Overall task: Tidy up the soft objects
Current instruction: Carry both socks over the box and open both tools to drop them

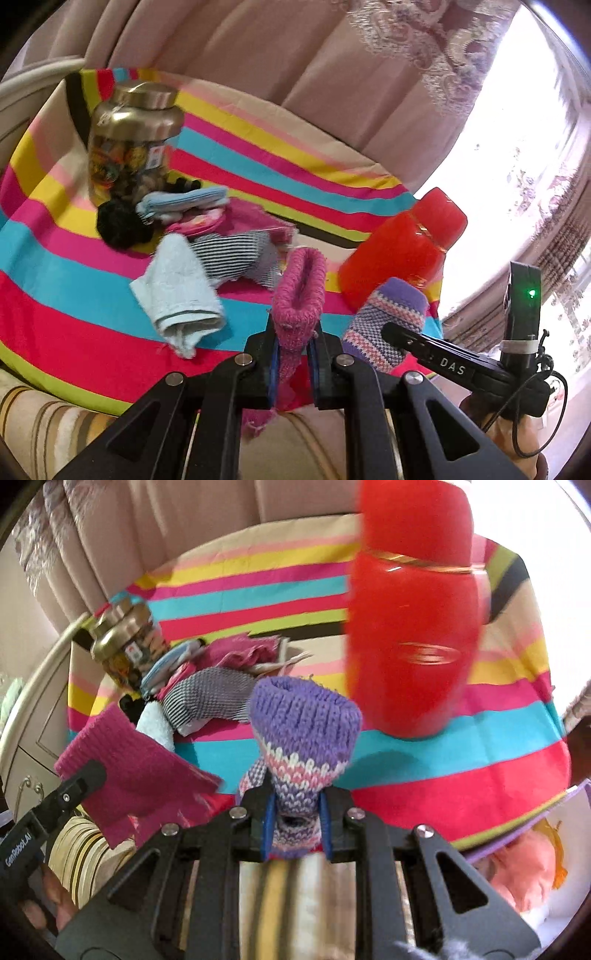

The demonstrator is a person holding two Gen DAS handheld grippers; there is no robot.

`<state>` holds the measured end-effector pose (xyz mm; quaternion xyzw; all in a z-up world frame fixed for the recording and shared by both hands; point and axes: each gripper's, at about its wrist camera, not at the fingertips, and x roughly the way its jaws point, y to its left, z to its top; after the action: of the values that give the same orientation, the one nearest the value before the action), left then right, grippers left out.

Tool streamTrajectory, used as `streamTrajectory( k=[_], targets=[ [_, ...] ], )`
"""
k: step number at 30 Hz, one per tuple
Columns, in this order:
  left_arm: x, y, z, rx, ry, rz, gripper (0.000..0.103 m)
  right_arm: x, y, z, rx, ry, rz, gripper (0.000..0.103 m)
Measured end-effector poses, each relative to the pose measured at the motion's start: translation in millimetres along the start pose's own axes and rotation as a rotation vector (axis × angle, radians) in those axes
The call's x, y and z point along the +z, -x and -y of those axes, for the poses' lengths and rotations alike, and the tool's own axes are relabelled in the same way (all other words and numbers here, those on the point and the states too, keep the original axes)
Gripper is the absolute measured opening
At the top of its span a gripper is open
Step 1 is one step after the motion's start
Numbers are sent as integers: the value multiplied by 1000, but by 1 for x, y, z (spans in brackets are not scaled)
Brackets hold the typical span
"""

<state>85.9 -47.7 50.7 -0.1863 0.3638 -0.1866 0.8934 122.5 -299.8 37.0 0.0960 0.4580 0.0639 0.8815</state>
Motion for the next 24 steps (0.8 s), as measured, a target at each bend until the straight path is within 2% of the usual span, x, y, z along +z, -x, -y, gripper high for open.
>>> streamTrajectory(
  k=[10, 17, 24],
  targets=[
    [-3, 13, 71, -129, -107, 10, 13, -17, 69, 86, -102, -119, 86, 23],
    [-23, 3, 130, -271, -180, -77, 13, -43, 102, 142, -201, -193, 90, 23],
    [-49, -11, 174, -391, -218, -196, 13, -74, 115, 183, -260, -266, 63, 23]
  ],
)
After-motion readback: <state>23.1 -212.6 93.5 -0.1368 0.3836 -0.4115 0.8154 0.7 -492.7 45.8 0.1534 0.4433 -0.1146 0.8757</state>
